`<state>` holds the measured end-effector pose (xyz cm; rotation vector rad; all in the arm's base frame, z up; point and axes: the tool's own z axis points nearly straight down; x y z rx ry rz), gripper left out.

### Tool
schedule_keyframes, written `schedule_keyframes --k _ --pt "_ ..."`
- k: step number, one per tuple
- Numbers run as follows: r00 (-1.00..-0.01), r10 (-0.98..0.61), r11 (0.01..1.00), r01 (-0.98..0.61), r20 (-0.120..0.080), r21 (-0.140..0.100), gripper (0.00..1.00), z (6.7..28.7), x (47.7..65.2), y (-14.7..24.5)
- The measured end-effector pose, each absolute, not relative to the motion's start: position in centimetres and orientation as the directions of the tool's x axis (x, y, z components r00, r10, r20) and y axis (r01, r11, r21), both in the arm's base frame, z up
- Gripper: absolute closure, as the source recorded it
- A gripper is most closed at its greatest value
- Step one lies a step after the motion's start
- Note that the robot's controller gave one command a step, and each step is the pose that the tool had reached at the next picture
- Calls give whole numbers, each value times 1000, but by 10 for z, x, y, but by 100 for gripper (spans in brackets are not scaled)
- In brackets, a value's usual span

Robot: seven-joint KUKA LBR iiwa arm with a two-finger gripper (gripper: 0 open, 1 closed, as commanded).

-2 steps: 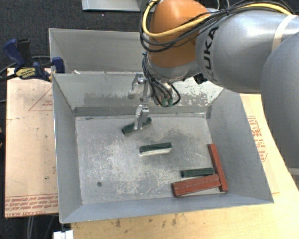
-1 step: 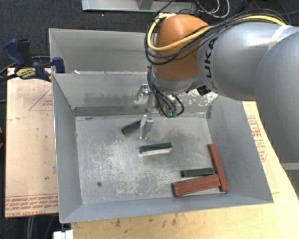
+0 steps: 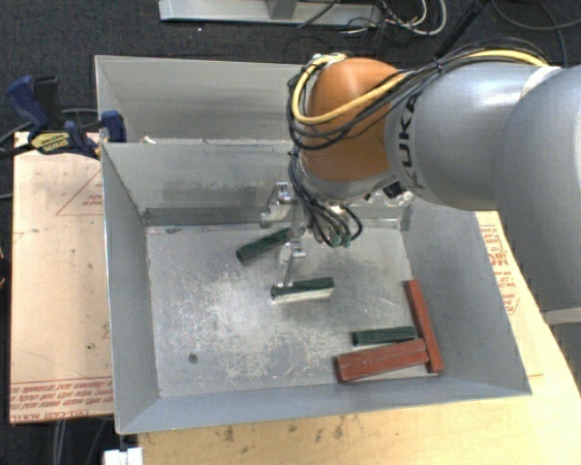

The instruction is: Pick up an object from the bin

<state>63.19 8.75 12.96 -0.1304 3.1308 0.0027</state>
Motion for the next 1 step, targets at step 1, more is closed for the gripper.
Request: schedule_keyframes --k 1 --pt "-998 62 998 62 -17 7 100 79 649 103"
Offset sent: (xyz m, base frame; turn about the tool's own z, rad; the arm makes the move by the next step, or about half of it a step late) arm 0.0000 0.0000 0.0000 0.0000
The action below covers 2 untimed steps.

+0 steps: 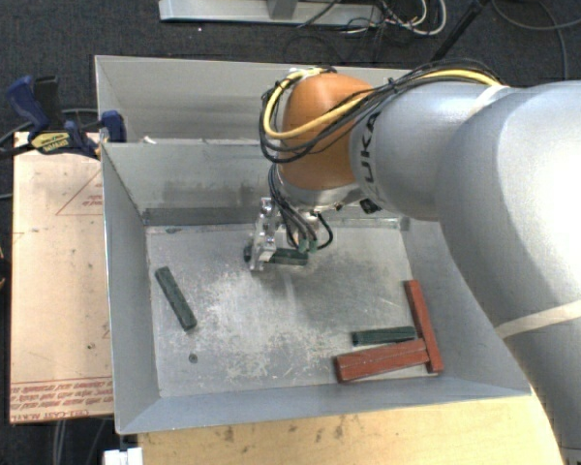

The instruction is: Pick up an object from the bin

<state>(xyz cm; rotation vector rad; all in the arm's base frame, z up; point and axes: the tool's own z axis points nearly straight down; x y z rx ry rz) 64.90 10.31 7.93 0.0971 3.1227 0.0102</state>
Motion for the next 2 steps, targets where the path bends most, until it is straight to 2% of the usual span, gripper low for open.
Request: schedule_keyframes --k 1,2 --pt "-998 63 998 62 -17 7 100 79 649 103" --pt "-998 67 998 67 -4 2 100 211 657 84"
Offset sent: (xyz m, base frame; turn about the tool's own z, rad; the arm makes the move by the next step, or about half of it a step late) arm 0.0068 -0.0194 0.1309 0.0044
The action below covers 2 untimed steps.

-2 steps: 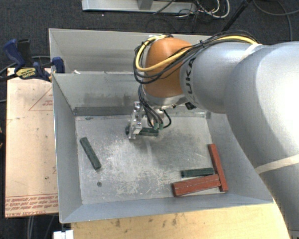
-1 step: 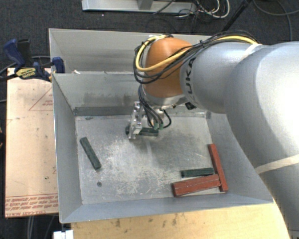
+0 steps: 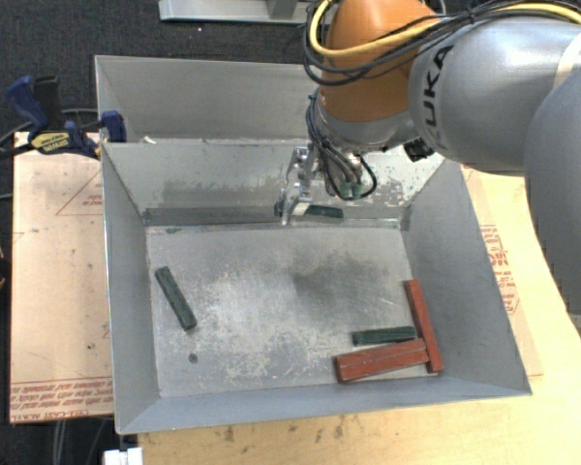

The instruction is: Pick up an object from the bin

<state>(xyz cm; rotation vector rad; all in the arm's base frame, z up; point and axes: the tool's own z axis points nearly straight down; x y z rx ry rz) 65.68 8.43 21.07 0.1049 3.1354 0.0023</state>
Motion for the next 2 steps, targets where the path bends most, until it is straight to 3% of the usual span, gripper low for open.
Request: schedule_keyframes --k 1,2 --pt "-998 67 998 67 -3 2 0 210 656 84" --pt "-998 67 998 67 -3 2 100 210 657 84"
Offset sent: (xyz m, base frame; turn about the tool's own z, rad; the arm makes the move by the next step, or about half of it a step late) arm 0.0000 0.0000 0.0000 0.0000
